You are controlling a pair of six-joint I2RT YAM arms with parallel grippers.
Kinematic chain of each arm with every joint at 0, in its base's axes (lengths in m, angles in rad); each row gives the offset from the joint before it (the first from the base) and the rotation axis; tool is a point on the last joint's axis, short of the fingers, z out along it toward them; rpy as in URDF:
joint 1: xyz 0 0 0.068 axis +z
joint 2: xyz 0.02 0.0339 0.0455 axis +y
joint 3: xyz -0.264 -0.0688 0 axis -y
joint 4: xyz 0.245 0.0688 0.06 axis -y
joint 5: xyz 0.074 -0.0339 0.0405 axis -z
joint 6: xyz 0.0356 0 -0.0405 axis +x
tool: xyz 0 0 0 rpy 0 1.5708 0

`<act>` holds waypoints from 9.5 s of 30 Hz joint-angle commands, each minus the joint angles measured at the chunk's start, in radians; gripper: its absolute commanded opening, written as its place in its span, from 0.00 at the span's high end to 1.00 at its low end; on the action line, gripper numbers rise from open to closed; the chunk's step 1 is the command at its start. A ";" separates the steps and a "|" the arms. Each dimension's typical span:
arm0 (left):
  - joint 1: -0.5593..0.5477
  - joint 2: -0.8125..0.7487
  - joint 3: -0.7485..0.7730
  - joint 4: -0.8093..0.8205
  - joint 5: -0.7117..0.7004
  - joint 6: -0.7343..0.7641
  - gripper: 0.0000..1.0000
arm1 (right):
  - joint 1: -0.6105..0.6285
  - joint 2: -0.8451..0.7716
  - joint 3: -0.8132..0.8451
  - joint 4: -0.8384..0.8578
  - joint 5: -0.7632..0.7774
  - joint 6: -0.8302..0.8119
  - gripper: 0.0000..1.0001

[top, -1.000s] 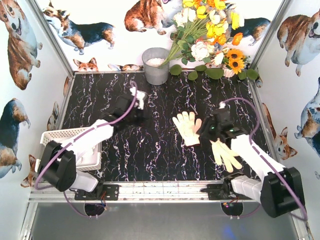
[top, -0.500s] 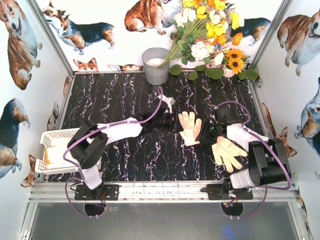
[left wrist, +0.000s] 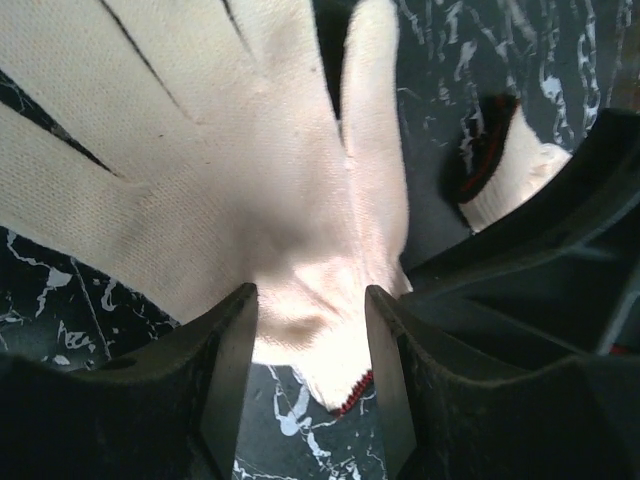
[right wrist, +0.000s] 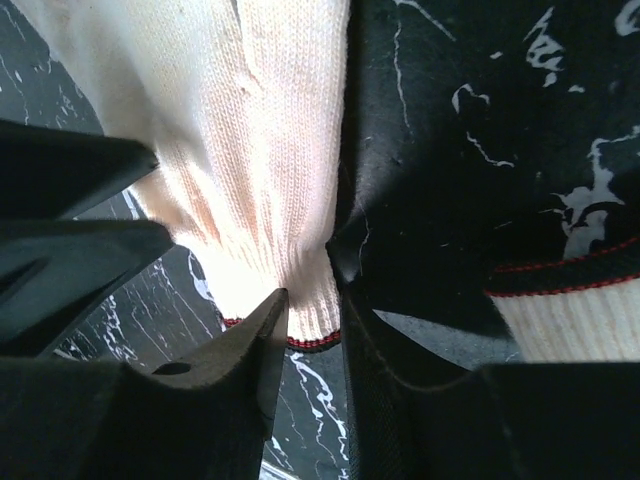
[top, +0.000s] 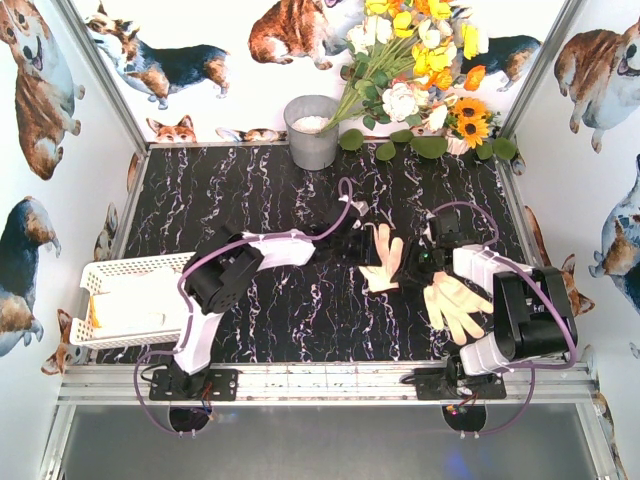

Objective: Put the gloves into the storage basket
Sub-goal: Move the glove to the center of the board, then adjust the glove at the center of the board, then pick up the glove from the center of the board.

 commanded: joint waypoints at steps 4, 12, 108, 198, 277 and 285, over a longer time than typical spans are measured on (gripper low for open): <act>-0.007 0.040 -0.015 -0.023 -0.007 0.024 0.59 | -0.001 0.008 -0.035 0.041 -0.084 -0.019 0.80; 0.020 -0.121 -0.267 -0.026 -0.033 0.055 0.59 | 0.084 -0.031 -0.143 0.148 -0.132 0.094 0.93; 0.719 -0.951 -0.465 -0.345 -0.070 0.613 0.02 | 0.782 0.000 0.338 -0.199 0.178 -0.178 0.62; 0.130 -0.340 -0.409 -0.363 -0.145 0.437 0.66 | 0.149 0.038 0.138 -0.088 0.357 0.021 0.73; 0.219 -0.421 -0.233 -0.181 0.006 0.292 0.25 | 0.515 -0.197 0.105 -0.058 0.448 0.245 0.55; 0.129 -0.367 -0.227 -0.065 0.096 0.089 0.30 | 0.336 -0.232 0.004 -0.076 0.425 0.304 0.59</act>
